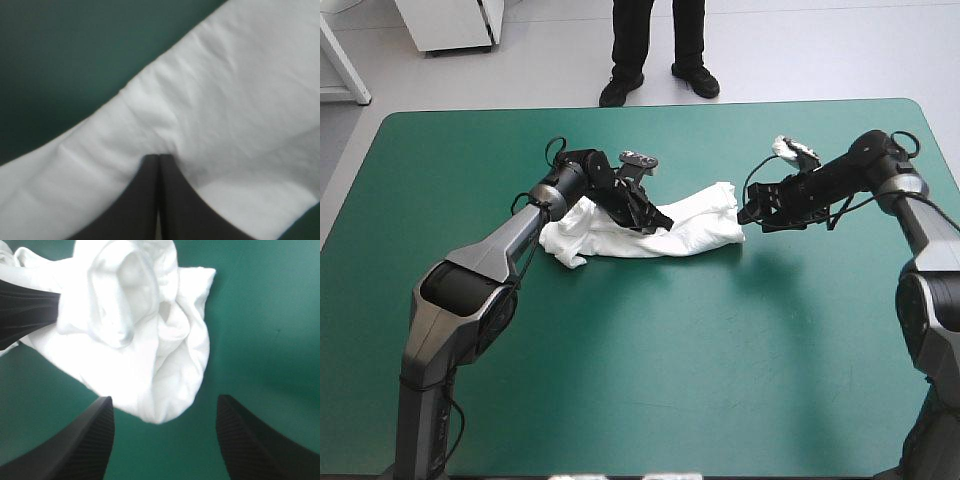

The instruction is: Fold the cloth

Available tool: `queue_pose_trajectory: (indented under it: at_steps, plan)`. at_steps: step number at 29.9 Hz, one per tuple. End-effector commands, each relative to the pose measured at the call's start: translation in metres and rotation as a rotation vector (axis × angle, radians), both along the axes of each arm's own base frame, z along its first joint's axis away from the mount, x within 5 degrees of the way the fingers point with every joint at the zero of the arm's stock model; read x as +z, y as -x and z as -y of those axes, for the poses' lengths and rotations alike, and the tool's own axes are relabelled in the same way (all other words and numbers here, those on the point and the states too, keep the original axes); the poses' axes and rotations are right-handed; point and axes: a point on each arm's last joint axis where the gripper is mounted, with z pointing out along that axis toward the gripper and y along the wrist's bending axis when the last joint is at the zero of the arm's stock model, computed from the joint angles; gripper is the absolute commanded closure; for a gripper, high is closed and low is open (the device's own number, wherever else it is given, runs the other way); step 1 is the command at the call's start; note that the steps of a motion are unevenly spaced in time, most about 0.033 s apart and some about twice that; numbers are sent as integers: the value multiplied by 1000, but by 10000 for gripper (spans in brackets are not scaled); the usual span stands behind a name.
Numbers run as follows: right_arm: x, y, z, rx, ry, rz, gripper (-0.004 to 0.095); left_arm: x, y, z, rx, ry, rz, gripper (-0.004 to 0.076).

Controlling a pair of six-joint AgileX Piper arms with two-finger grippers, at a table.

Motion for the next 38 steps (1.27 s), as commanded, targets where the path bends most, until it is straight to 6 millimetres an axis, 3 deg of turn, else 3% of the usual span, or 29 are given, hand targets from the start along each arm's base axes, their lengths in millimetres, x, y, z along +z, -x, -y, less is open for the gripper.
queue_pose_trajectory:
  at_steps: [1, 12, 19, 23, 28, 29, 33, 38]
  plan:
    - [17, -7, -9, -3, -72, 94, 336, 24, 10, 6, -23, 25, 4, 734]
    - [-15, -27, -14, -24, -131, 73, 335, 23, 12, 5, -37, 13, -11, 734]
    - [-32, -27, -41, 32, -138, 27, 365, 23, 11, 5, -35, 12, -2, 734]
    - [-36, -25, -53, 61, -128, 28, 499, 23, 11, 5, -35, 12, -2, 734]
    - [-35, -26, -57, 58, -134, 36, 889, 23, 11, 5, -36, 8, 0, 734]
    - [-34, -27, -57, 52, -136, 35, 920, 23, 11, 5, -36, 8, 0, 734]
    - [-23, -30, -57, 61, -145, 58, 917, 23, 11, 5, -36, 3, 2, 734]
    - [9, -37, -51, 78, -172, 82, 917, 22, 11, 4, -41, -7, -1, 734]
